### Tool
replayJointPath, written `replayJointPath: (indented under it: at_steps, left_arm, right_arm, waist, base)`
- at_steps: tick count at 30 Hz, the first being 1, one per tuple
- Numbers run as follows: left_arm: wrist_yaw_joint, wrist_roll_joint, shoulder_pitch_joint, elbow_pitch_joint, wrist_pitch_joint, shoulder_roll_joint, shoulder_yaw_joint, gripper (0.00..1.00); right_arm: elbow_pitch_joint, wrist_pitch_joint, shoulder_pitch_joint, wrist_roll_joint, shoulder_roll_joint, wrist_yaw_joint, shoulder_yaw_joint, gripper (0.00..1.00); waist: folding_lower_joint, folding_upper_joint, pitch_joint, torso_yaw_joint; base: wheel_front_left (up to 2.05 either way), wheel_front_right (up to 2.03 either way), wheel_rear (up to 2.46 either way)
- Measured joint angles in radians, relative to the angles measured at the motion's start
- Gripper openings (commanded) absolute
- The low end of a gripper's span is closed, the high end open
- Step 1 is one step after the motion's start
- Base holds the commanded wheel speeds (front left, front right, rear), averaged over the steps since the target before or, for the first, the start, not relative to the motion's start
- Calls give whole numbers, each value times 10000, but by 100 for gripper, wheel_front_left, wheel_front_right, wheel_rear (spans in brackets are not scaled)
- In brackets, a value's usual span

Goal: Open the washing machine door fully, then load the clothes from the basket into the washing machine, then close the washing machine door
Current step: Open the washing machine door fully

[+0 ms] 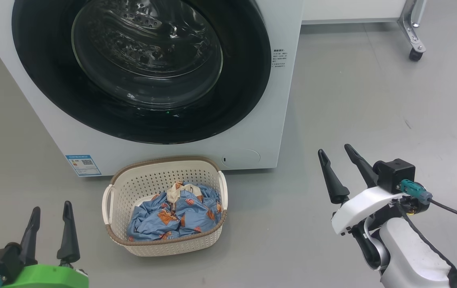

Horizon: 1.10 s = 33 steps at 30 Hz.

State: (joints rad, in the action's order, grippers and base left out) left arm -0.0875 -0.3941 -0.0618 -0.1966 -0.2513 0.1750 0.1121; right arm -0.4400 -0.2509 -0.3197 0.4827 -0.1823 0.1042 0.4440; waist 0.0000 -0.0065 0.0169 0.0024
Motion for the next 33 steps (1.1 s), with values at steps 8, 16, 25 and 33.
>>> replayJointPath:
  at_steps: [8, 16, 25, 33]
  left_arm:
    - [-58, 8, 0, -8, 0, -8, -36, 100]
    - [-63, 36, 0, -21, 0, -19, -40, 100]
    - [-71, 94, 0, -25, 0, -35, -75, 100]
    - [-79, 92, -5, 2, 0, -104, -111, 100]
  right_arm:
    - [2, 0, 0, -71, 4, 19, -79, 100]
    - [0, 0, 0, -100, 6, 21, -109, 100]
    - [0, 0, 0, -167, 2, 94, -176, 100]
    - [0, 0, -231, -171, -52, 94, -303, 100]
  waist:
    - [0, 0, 0, 18]
    - [0, 0, 25, 43]
    - [0, 0, 89, 80]
    - [0, 0, 239, 105]
  base:
    - [0, 0, 0]
    - [0, 0, 0]
    - [0, 0, 0]
    - [0, 0, 0]
